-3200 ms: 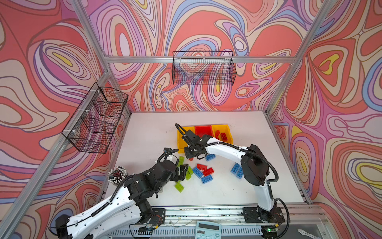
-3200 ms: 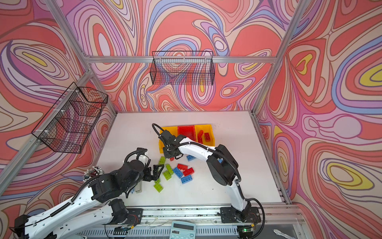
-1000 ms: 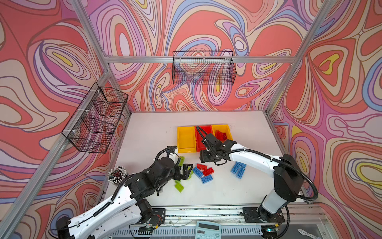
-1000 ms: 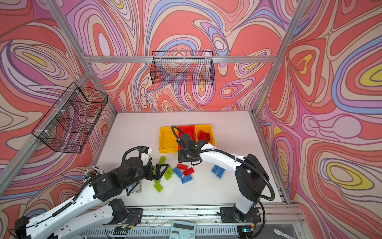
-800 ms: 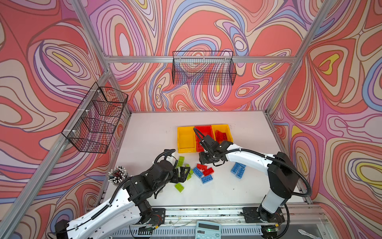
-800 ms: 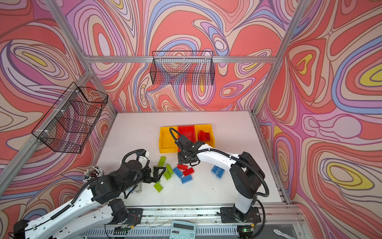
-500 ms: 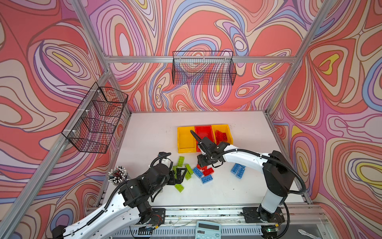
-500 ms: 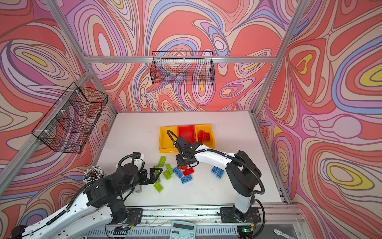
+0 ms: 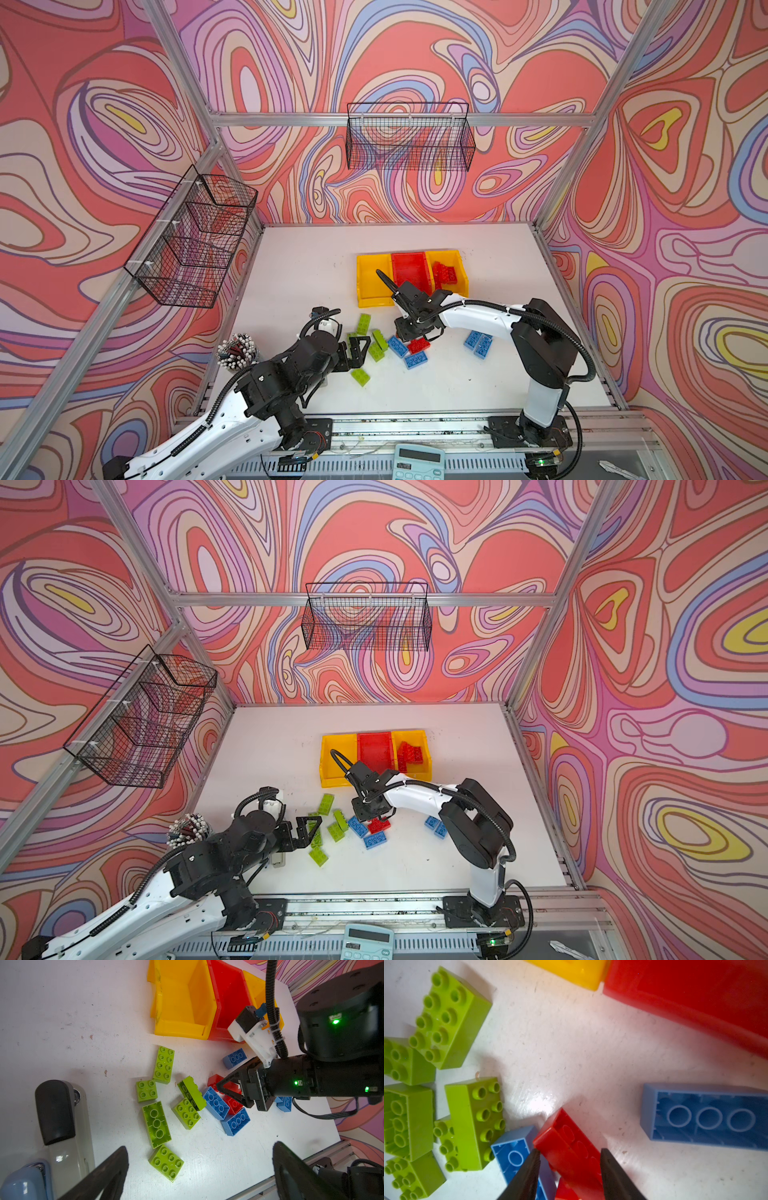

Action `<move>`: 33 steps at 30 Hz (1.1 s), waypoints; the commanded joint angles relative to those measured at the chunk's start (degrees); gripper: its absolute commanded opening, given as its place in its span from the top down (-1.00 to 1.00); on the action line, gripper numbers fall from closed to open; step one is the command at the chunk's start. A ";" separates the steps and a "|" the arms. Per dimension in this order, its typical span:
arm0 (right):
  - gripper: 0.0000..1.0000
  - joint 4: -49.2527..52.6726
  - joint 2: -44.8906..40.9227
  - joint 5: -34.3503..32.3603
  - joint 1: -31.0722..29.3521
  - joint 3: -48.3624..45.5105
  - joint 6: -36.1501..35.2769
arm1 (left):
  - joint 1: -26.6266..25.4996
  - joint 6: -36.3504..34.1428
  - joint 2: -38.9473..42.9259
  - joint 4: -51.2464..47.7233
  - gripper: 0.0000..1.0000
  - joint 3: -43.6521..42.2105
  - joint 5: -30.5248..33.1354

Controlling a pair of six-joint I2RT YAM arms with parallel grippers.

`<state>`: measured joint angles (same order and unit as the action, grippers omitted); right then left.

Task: Sort the legos into containers by color
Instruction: 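Move the right gripper to the red brick among the blue bricks and grasp, then carry the red brick into the yellow bin and open the right gripper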

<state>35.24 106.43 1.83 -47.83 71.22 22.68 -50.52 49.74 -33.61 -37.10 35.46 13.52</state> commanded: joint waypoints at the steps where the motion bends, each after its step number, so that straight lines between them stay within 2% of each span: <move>1: 0.08 0.90 1.85 -2.48 -0.20 -1.08 -0.62 | 0.25 0.74 0.08 -1.47 -1.00 -0.18 1.80; 13: 0.20 2.37 1.80 -5.38 -0.15 1.03 0.01 | 0.21 -2.34 -2.66 0.29 -1.00 1.08 2.47; 16: 0.38 2.90 3.71 -5.28 -0.11 2.54 -0.17 | 0.18 -3.05 -2.85 1.13 -1.00 0.70 2.37; 24: 0.63 4.24 3.81 -5.71 0.17 7.35 0.42 | 0.25 -5.84 -3.46 1.40 -1.00 1.78 3.78; 28: 0.65 6.95 1.74 -6.89 2.45 11.99 0.03 | 0.26 -7.72 -4.52 2.27 -1.00 2.73 4.22; 33: 0.65 9.77 -0.69 -6.35 9.51 17.43 -1.70 | 0.29 -11.40 -8.50 4.65 -1.00 4.67 4.67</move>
<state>41.98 108.88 -3.22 -42.59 85.95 22.31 -50.52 41.45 -40.14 -34.85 37.98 16.64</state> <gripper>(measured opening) 0.243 0.999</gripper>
